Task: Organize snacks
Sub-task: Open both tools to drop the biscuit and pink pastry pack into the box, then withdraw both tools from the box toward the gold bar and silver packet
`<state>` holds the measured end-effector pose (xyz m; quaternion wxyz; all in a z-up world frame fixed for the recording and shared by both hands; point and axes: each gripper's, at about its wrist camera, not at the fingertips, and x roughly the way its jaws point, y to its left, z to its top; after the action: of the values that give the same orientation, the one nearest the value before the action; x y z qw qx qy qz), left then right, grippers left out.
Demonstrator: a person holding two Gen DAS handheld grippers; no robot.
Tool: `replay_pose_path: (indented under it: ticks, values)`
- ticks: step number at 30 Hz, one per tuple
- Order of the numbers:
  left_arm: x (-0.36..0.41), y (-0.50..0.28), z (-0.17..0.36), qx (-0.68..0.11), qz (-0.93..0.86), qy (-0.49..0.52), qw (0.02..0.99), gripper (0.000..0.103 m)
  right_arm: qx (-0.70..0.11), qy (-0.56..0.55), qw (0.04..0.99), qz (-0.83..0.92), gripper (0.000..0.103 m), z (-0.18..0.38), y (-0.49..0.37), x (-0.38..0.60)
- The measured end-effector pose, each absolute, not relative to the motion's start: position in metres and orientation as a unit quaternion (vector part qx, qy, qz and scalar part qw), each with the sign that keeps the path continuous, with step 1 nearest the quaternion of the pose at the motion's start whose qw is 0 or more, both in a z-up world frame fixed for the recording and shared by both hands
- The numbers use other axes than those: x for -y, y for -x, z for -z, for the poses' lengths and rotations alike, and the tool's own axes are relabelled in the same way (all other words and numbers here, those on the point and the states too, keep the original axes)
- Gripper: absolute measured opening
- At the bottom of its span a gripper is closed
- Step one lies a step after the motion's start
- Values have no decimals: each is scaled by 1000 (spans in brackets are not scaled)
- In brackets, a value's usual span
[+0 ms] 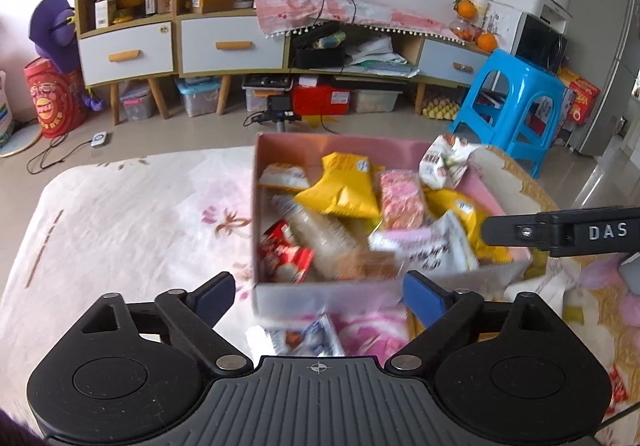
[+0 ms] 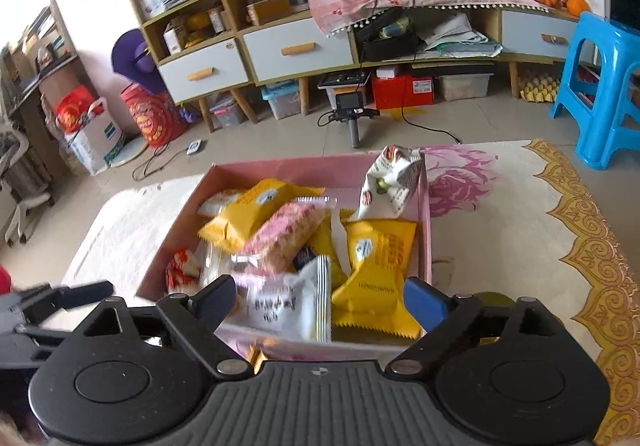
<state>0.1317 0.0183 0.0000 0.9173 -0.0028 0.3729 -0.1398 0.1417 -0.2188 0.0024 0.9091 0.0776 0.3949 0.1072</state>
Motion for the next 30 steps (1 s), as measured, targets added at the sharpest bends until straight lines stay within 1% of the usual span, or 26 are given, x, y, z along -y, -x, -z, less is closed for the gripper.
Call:
replay_pose_path:
  ticks: [6, 11, 24, 30]
  values:
    - [-37, -113, 10, -393, 139, -4, 909, 94, -407, -38, 904, -126, 87, 7, -123, 218]
    - [-54, -105, 23, -409, 134, 5, 903, 94, -421, -23, 897, -136, 87, 20, -110, 218]
    - [-67, -101, 41, -414, 147, -20, 898, 94, -432, 18, 886, -165, 88, 49, -100, 205]
    - [-72, -105, 50, -418, 149, -26, 896, 94, -438, 19, 880, -180, 88, 56, -98, 201]
